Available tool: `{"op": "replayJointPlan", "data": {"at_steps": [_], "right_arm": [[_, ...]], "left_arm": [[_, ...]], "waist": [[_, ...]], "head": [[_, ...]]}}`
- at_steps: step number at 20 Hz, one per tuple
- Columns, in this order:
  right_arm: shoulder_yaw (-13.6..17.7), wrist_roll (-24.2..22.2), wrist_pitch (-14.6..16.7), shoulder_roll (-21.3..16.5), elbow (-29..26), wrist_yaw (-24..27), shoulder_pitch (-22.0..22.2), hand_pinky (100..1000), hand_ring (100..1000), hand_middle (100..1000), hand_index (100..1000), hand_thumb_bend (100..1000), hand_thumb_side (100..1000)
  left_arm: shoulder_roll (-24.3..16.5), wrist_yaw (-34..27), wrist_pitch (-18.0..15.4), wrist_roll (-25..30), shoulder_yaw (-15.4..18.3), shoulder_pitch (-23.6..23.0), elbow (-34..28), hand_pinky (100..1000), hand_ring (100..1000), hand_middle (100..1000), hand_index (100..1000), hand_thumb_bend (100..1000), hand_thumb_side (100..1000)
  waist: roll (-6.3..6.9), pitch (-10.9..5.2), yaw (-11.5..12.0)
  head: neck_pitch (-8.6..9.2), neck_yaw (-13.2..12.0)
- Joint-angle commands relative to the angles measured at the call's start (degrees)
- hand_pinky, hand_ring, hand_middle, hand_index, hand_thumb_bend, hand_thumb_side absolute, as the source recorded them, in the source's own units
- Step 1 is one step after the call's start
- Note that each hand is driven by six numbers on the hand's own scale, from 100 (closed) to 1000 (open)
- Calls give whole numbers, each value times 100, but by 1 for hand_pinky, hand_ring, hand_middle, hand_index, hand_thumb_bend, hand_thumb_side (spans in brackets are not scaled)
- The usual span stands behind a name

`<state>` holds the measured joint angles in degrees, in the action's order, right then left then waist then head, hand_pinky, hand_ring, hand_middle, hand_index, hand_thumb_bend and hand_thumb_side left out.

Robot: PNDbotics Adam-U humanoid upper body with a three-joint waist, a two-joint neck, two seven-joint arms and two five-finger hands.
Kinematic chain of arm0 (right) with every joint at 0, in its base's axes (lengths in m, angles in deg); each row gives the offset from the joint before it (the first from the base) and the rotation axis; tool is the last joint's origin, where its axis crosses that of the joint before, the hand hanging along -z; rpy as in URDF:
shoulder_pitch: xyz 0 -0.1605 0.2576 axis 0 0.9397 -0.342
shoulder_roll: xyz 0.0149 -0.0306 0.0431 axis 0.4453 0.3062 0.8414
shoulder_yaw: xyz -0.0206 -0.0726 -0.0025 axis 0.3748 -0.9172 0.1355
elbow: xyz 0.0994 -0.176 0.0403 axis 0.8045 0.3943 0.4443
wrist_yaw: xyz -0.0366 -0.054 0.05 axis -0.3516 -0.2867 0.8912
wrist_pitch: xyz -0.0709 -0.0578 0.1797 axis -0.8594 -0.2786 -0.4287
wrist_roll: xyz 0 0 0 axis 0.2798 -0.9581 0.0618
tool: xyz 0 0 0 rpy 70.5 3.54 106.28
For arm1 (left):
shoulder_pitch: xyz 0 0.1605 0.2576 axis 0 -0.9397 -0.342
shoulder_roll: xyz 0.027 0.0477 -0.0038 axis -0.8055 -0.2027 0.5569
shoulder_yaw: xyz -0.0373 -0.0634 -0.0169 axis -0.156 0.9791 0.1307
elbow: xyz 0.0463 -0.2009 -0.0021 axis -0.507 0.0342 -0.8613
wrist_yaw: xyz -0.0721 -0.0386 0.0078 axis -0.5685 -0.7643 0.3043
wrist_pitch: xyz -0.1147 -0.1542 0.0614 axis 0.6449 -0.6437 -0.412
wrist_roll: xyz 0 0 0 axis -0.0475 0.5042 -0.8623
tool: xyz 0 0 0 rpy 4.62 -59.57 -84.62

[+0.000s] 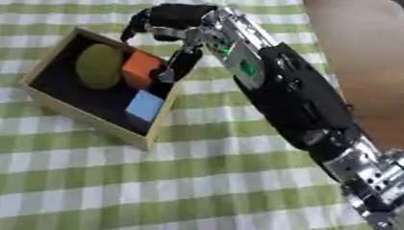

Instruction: Pick up objects on the table and place them in the box.

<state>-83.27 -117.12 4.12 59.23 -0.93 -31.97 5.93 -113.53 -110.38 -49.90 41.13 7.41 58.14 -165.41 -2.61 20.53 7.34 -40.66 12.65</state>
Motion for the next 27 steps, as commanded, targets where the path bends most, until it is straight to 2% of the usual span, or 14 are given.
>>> {"op": "replayJointPlan", "data": {"at_steps": [1,9,13,14,16,22,24,27], "right_arm": [[86,-194,103,-157,-166,71,-86,926,939,856,937,413,272],[150,-215,126,-162,-266,107,-89,922,932,843,924,371,239],[239,-155,-28,-229,-516,372,-96,916,920,825,922,259,174],[286,-124,-96,-277,-642,495,-99,912,910,814,919,199,117],[400,-41,-293,-422,-980,775,-85,906,895,795,909,100,100],[811,258,-976,-1201,-2420,1892,273,895,868,772,867,100,100],[1022,550,-1213,-1531,-2947,2349,538,893,858,765,862,100,100],[1394,1227,-1511,-1967,-3644,2970,976,894,852,764,859,100,100]], "left_arm": [[-82,-18,13,0,33,44,-88,817,831,865,833,205,816],[-66,-28,27,3,28,31,-88,817,831,864,833,204,816],[-79,-20,27,-1,34,8,-88,817,831,863,833,202,815],[-88,-15,27,-6,39,-10,-88,817,831,863,833,202,815],[-104,-2,27,-20,53,-52,-88,817,831,862,833,201,814],[-173,103,9,-83,107,-164,-88,817,831,862,833,194,808],[-199,152,-8,-114,128,-201,-88,817,832,862,834,190,806],[-236,230,-31,-163,157,-257,-88,817,832,862,834,186,804]], "waist": [[-51,-86,-11],[-45,-93,-23],[-31,-126,-46],[-28,-143,-59],[-25,-179,-93],[-6,-293,-209],[18,-330,-246],[67,-379,-301]], "head": [[-35,-15],[-55,-25],[-78,-49],[-96,-61],[-125,-89],[-186,-233],[-187,-297],[-181,-398]]}}
